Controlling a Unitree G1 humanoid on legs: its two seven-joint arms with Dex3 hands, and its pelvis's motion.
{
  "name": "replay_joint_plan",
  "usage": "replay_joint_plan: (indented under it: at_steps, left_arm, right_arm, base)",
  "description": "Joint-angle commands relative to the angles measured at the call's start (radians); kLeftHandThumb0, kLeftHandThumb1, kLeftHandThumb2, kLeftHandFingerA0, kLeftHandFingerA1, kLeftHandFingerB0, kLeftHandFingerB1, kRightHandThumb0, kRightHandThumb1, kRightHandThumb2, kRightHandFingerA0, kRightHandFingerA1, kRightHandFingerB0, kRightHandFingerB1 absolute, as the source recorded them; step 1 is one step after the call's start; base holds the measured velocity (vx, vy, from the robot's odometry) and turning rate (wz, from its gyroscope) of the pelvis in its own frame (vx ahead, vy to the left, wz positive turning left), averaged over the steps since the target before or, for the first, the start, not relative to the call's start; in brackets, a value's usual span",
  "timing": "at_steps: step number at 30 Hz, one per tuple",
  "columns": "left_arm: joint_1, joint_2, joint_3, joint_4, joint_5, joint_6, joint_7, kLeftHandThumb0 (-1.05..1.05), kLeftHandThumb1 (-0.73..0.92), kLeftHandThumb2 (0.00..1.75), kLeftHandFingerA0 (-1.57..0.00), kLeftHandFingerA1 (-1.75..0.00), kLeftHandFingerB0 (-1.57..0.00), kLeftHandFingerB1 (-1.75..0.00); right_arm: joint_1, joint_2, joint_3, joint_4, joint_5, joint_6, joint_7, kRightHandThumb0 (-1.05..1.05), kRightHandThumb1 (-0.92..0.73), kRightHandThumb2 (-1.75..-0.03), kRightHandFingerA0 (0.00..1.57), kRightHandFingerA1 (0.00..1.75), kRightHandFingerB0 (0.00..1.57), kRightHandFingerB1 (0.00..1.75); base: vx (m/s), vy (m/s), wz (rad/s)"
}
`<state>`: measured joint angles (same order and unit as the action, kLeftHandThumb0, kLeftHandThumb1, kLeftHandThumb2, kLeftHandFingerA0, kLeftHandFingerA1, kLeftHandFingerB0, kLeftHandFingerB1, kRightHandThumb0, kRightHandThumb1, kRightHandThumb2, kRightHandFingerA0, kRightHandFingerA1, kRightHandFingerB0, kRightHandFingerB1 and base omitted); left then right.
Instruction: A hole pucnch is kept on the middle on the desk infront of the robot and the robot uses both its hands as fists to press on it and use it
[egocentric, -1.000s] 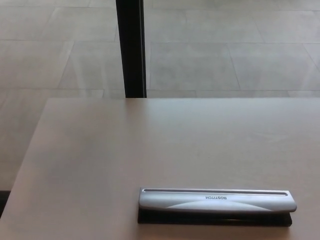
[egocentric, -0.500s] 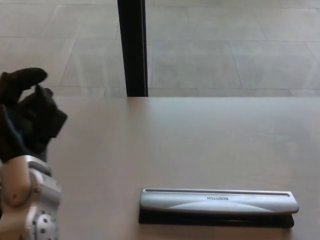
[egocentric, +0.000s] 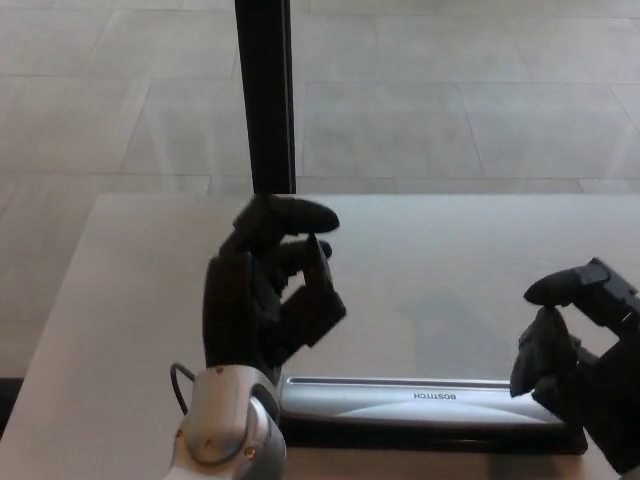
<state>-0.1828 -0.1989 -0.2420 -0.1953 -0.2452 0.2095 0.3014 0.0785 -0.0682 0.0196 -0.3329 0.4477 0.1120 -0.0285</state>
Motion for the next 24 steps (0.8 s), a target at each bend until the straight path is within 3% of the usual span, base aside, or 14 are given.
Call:
replay_joint_plan:
  at_steps: [1,10,14,24]
  left_arm:
    - [0.075,-0.129,-0.059,0.035,0.032,-0.049,0.05,-0.21,0.82,1.0,-0.88,-1.75,-0.44,-1.69]
    - [0.107,-0.145,-0.109,0.085,0.032,-0.045,0.096,-0.25,0.85,0.96,-0.88,-1.75,-0.44,-1.7]
    - [0.154,-0.198,-0.128,0.148,0.015,-0.092,0.13,-0.24,0.85,0.92,-0.85,-1.75,-0.43,-1.71]
    - [0.182,-0.258,-0.143,0.333,0.028,-0.232,0.181,-0.3,0.83,0.94,-0.9,-1.75,-0.43,-1.72]
  right_arm:
    - [0.037,-0.022,0.022,0.008,-0.065,0.012,0.046,-0.34,-0.64,-1.08,1.02,1.75,0.67,1.56]
    - [0.014,0.003,0.027,0.083,-0.09,-0.039,0.081,-0.36,-0.62,-1.09,1.05,1.75,0.69,1.6]
    - [0.0,0.008,0.042,0.117,-0.136,-0.056,0.069,-0.38,-0.63,-1.08,1.06,1.75,0.66,1.68]
    - [-0.046,0.043,0.049,0.218,-0.178,-0.095,0.059,-0.37,-0.64,-1.05,1.04,1.75,0.67,1.68]
  base:
    - [0.0,0.0,0.0]
    - [0.0,0.0,0.0]
    - [0.0,0.0,0.0]
    - [0.0,0.0,0.0]
